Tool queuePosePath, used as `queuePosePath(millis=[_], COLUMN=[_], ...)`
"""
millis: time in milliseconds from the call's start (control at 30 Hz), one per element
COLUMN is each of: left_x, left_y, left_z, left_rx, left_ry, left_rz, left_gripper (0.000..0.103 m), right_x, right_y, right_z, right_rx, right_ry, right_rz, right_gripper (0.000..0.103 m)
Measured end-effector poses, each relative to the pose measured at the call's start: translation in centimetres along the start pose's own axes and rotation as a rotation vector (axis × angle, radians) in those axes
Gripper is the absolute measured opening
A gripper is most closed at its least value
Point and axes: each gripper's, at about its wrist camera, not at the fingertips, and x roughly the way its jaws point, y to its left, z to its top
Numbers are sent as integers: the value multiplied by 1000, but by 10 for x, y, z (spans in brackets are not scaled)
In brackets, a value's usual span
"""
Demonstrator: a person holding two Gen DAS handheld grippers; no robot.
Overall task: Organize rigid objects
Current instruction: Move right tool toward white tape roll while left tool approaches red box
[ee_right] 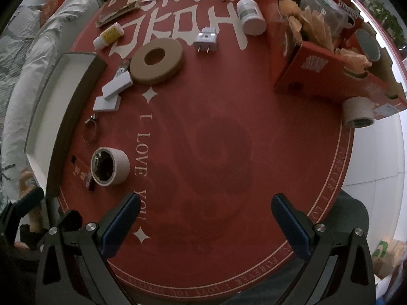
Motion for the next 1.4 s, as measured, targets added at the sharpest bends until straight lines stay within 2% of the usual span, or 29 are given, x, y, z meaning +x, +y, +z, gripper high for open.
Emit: queuePosePath(millis=[233, 567, 733, 833, 1000, 1167, 1300, 1400], left_x=[3, 27, 35, 33, 24, 29, 33, 34], left_y=[16, 15, 23, 37, 59, 66, 70, 69], left_z=[1, -3, -3, -4, -7, -7, -8, -9], left_rx=[-37, -18, -39, -74, -113, -136, -138, -128], left_ry=[11, 21, 43, 34, 37, 72, 69, 56], left_rz=[20, 37, 64, 54, 53, -11, -26, -14], left_gripper=[103, 103, 103, 103, 103, 103, 103, 103], right_x=[11, 22, 26, 27, 37, 52, 69, 67], right_y=[-8, -16, -18, -19, 9, 50, 68, 48], right_z=[-4, -8, -8, -9, 1, 10, 15, 13], right_rx=[23, 50, 55, 55, -3, -86, -149, -120], right_ry=[21, 54, 64, 63, 60, 47, 68, 40], right_rz=[2, 16, 19, 23, 19, -2, -74, -234], right_gripper=[103, 103, 103, 103, 103, 103, 103, 103])
